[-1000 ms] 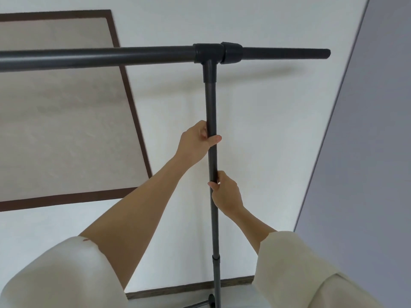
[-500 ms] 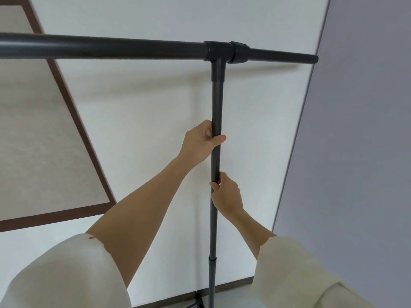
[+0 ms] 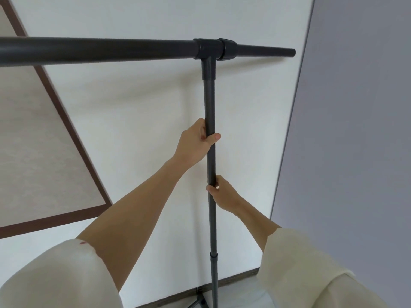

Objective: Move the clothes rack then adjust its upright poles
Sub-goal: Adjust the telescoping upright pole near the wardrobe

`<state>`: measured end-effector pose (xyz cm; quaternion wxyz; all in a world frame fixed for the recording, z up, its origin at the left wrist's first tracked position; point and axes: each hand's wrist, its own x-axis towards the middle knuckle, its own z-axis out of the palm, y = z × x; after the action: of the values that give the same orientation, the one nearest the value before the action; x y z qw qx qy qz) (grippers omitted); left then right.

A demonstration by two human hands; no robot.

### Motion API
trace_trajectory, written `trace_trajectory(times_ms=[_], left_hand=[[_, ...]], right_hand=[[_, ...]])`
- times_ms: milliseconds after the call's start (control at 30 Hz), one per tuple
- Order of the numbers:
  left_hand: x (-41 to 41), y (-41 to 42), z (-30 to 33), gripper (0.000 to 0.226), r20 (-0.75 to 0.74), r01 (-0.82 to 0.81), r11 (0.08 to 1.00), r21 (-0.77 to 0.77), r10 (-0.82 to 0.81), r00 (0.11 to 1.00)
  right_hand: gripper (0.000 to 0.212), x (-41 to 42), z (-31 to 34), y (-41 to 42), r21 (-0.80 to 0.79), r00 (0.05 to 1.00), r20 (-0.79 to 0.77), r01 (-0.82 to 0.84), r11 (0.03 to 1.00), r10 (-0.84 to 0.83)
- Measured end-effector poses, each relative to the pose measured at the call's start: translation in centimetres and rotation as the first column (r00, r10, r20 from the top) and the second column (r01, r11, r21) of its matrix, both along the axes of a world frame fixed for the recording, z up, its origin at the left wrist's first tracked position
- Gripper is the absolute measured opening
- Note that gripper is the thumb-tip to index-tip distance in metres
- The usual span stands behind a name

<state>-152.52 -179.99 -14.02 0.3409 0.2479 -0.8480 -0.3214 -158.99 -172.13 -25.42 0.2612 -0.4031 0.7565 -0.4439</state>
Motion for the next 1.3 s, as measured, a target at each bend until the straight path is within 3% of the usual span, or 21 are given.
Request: trace_trajectory(times_ms=[233,800,1133,1300], left_hand=[[3.1,-0.8,0.0,0.029,-0.006,0.010,1.000,0.006,-0.010,1.000],[-2.0,3.0,0.8,0.022,0.010,0.252,0.968,0.007,-0.252,0.968],[-1.8,3.0,0.8,0.029,0.030,0.283,0.959,-0.006,-0.283,0.959],[-1.0,4.8,-0.6,0.027,-0.049,0.286,0.958,0.015,-0.285,0.957]], right_hand=[[0.003,2.4,-0.5,-0.6,-0.017,0.994,-0.110,0.002,1.000,-0.003],[0.012,0.1,-0.8,5.2,-0.035,0.919,-0.250,0.306,0.952,-0.304],[0.014,0.5,-0.8,5.4,-0.059,0.903,-0.256,0.340,0.938,-0.344],[0.017,1.1,-1.3,6.8,-0.087,0.915,-0.213,0.333,0.939,-0.344]])
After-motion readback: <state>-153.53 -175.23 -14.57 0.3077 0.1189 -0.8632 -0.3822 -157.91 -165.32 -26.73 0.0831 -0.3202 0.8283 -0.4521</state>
